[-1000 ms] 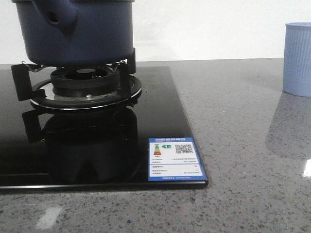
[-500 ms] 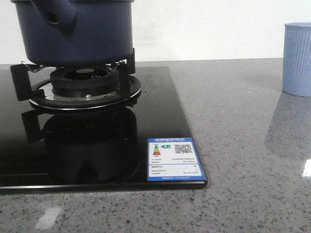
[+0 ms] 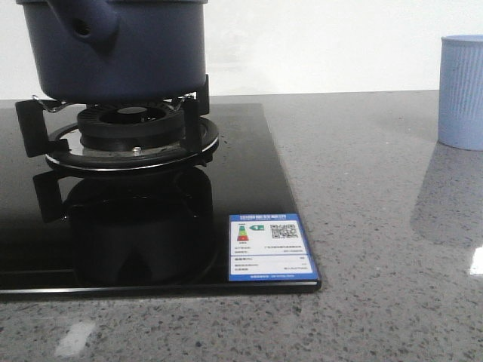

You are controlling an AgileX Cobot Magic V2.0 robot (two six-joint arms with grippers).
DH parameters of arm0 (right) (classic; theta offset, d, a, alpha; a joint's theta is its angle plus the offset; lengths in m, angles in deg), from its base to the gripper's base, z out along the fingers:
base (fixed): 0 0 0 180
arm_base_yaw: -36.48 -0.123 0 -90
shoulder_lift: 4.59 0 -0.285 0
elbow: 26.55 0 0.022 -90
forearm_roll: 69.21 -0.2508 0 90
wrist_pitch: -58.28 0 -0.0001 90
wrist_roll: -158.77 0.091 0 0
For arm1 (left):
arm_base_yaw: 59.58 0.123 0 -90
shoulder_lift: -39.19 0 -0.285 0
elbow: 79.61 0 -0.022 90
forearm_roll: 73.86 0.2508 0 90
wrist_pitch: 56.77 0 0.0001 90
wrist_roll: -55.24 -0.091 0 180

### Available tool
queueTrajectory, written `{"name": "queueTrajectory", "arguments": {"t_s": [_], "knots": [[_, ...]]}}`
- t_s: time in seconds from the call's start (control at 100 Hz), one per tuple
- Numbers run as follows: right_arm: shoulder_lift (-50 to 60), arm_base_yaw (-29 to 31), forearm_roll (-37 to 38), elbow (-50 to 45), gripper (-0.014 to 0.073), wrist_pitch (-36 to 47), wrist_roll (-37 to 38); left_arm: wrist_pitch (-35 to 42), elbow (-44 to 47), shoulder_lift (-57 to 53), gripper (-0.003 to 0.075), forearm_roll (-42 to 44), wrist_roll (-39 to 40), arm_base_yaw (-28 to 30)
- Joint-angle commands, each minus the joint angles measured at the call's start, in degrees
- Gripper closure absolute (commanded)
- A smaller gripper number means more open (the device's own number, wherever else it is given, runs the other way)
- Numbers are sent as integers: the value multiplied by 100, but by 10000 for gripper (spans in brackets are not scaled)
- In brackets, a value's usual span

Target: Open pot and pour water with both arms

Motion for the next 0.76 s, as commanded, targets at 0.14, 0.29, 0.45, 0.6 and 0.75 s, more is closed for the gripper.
{"name": "queueTrajectory", "arguments": {"t_s": [0.14, 0.29, 0.45, 0.6, 0.75], "knots": [[82, -6, -9, -138, 662, 411, -60, 419, 74, -148, 740, -45, 52, 20], [82, -6, -9, -138, 662, 438, -60, 419, 74, -148, 740, -45, 52, 20], [82, -6, -9, -138, 662, 438, -60, 419, 74, -148, 740, -45, 52, 20], [82, -6, -9, -138, 662, 427, -60, 419, 74, -148, 740, -45, 52, 20], [82, -6, -9, -138, 662, 427, -60, 419, 74, -148, 740, -45, 52, 20]]}}
